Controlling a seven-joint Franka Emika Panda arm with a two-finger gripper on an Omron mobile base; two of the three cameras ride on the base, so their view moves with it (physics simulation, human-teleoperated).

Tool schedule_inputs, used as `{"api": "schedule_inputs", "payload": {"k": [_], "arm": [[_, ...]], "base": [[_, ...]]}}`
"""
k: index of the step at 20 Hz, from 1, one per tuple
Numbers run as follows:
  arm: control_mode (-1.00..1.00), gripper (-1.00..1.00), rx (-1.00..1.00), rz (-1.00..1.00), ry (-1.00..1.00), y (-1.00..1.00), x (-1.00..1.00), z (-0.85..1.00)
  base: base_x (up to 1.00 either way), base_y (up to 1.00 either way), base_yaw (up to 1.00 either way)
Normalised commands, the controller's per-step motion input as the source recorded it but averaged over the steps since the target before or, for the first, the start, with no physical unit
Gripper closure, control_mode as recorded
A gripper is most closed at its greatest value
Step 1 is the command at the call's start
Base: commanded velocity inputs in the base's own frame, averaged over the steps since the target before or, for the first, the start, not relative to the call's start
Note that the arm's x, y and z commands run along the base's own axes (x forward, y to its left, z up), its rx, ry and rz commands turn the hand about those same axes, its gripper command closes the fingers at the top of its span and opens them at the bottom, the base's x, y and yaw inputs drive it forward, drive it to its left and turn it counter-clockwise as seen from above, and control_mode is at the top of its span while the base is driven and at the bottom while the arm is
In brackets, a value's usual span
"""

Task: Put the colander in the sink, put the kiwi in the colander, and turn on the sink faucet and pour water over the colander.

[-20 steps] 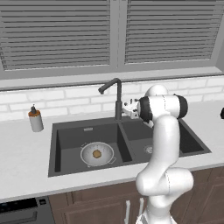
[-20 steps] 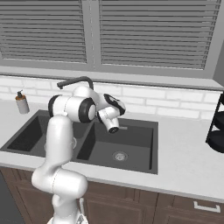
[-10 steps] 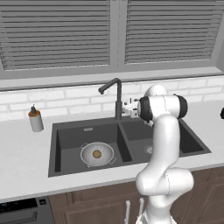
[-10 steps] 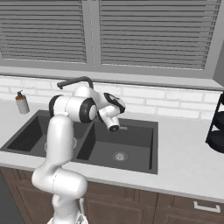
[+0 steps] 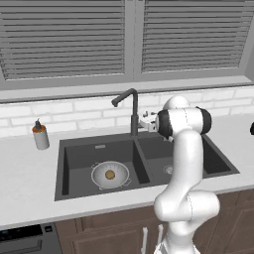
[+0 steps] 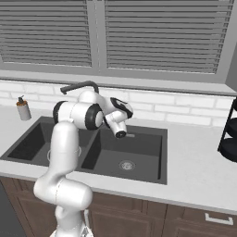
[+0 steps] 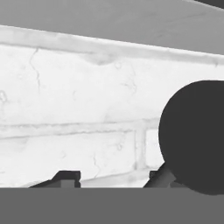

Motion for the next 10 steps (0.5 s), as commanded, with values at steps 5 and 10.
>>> {"api": "schedule_inputs", "payload": {"k": [5, 10], "arm": [[-1.00, 1.00, 0.08, -0.09, 0.00, -0.63, 0.02, -0.17], [-1.00, 1.00, 0.09, -0.13, 0.00, -0.75, 0.03, -0.19]], "base": [[0.00, 0.00, 0.00], [0.00, 0.00, 0.00]]}}
